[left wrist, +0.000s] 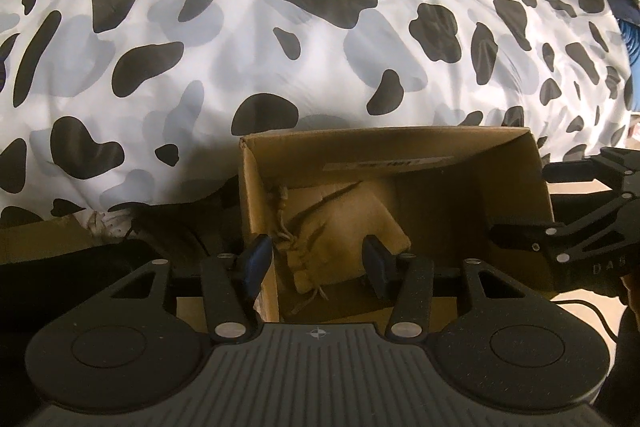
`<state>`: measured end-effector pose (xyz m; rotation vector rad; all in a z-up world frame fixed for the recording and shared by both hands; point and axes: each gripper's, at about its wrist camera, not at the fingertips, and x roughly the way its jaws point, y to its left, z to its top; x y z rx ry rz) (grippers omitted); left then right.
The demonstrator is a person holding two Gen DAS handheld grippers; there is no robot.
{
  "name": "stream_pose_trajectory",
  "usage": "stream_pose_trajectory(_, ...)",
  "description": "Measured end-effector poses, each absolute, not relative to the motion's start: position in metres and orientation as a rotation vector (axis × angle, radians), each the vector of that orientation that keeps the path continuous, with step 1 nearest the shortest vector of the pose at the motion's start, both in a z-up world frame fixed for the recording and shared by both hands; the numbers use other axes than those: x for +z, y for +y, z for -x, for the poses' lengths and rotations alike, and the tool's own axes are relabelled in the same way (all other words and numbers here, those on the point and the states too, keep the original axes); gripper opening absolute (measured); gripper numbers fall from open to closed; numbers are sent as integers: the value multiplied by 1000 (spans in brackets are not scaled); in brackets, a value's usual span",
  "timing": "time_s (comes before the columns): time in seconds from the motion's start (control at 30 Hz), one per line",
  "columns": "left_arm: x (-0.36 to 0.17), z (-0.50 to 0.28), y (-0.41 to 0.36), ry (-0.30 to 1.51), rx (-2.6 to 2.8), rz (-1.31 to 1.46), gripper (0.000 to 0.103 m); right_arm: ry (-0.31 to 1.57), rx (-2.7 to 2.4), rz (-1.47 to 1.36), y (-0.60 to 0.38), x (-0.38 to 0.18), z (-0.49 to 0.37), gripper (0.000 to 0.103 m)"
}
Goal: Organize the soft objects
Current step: 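Open both grippers to drop the pouch and black box into the cardboard box, then grasp the teal mesh loofah with the right gripper while the left approaches the black sponge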
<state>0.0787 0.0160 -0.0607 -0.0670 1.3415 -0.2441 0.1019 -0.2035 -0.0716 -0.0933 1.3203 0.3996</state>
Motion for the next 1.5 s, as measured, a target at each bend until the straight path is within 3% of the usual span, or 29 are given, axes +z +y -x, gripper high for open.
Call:
stream_pose_trajectory(0.93, -28, -103, 15, 1110, -208, 10, 50, 1131, 325, 214, -205, -47, -128, 103)
stream_pose_trajectory(1.07, -27, -113, 13, 1072, -218, 5, 63, 1076, 340, 223, -207, -38, -137, 103)
stream_pose_trajectory(1.5, -27, -153, 10, 1017, -226, -44, 64, 917, 327, 196, -225, -23, -193, 103)
